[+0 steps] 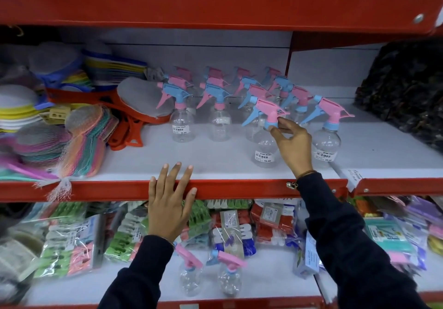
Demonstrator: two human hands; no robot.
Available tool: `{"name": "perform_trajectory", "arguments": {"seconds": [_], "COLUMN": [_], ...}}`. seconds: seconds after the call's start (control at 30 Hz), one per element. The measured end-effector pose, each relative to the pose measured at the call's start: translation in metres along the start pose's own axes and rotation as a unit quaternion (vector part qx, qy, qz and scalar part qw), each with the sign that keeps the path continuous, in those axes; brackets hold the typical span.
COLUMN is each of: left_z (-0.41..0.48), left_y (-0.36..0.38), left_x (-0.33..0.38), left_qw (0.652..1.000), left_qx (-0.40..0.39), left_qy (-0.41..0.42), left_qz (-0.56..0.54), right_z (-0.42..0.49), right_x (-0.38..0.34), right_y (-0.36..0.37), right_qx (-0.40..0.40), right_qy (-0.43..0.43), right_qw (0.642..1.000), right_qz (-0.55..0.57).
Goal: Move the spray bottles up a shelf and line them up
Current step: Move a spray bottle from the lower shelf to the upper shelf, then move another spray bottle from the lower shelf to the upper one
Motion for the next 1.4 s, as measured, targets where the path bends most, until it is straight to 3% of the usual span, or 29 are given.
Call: {"name": "perform_trajectory", "arguments": {"seconds": [0.17, 0.23, 0.37, 0.5, 0.67, 0.97, 1.23, 1.4], "left_z": [-0.006, -0.009, -0.013, -0.014, -0.014, -0.014, -0.013, -0.013], "left_y": [-0.006, -0.009, -0.014, -0.012, -0.012, -0.011, -0.012, -0.013], "left_x": [-0.013, -0.026, -0.046, -0.049, -0.050, -0.050, -0.051, -0.052], "left_qw": [1.000, 0.999, 0.999, 0.999, 0.999, 0.998, 0.999, 1.000], "left_qx": [0.012, 0.026, 0.031, 0.036, 0.037, 0.046, 0.028, 0.015], "left_qy": [0.009, -0.009, -0.008, 0.000, 0.003, 0.007, 0.002, -0.001], "left_qz": [0.024, 0.023, 0.037, 0.037, 0.027, 0.029, 0.019, 0.007], "right_z": [-0.072, -0.112, -0.175, -0.208, -0.225, -0.211, -0.171, -0.130], "right_x": [-0.004, 0.007, 0.066, 0.125, 0.178, 0.166, 0.030, -0.047], "right_y": [-0.014, -0.010, 0.019, 0.043, 0.065, 0.051, -0.003, -0.007], "right_qx": [0.063, 0.043, -0.103, -0.258, -0.331, -0.267, -0.149, -0.070], "right_qy": [-0.039, -0.054, 0.001, 0.077, 0.174, 0.164, 0.063, -0.014], "right_qw": [0.997, 0.998, 0.993, 0.948, 0.897, 0.934, 0.985, 0.996], "right_qz": [0.020, 0.011, -0.057, -0.170, -0.235, -0.172, -0.057, 0.047]}}
Point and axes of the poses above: each hand's wrist, its own z-axis towards the middle knuckle, its own y-axis out of the palm, x = y × z, the point moved 3 cm from there along z, towards the middle knuckle, and after that the axes turned 12 degrees about y, right-handed, at the moved point
